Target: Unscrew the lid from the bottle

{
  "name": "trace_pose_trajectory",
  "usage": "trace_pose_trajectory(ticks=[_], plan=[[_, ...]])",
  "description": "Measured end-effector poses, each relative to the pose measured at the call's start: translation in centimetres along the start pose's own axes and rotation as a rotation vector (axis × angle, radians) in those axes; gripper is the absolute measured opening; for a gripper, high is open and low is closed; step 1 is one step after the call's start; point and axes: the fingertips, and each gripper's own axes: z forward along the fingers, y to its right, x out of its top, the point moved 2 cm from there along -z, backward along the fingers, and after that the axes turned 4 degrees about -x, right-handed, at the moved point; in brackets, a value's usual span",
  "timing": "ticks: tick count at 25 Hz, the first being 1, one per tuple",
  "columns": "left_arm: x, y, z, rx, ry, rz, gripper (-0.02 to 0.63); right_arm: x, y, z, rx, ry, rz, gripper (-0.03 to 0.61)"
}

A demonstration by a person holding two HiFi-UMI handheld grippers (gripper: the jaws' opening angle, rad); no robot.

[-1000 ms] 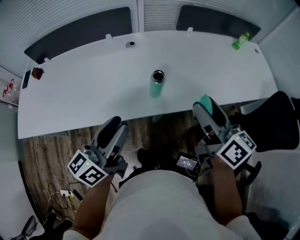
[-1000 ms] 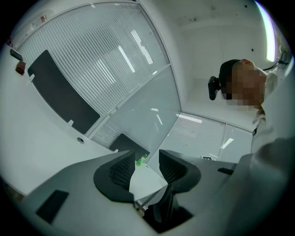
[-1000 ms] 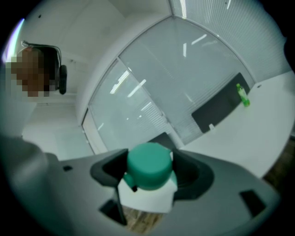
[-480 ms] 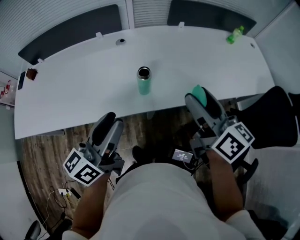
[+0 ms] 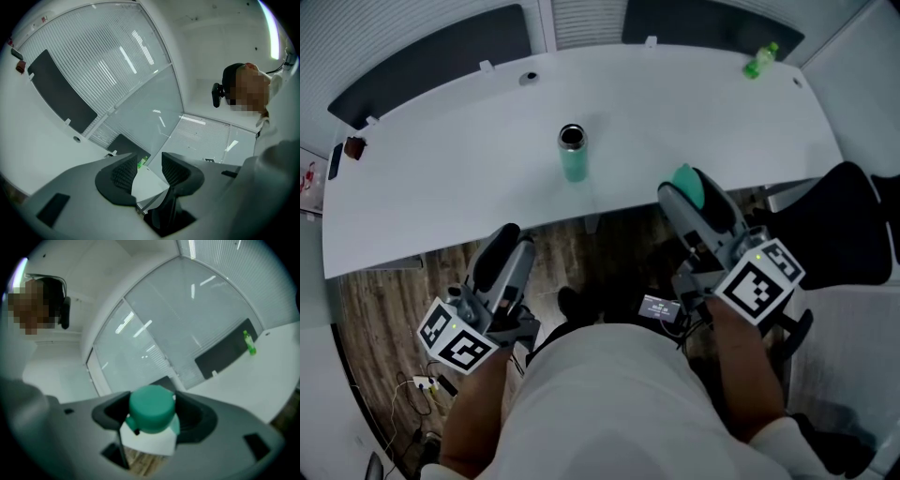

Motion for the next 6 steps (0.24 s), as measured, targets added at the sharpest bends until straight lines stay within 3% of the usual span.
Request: trace_pose_trajectory(ticks=[6], plan=[[-0.58,0.25,0.35,-0.007,-0.009,-0.003,0.175,-0.04,0.33,-0.38,-0.004,-0.002,-0.010,0.308]])
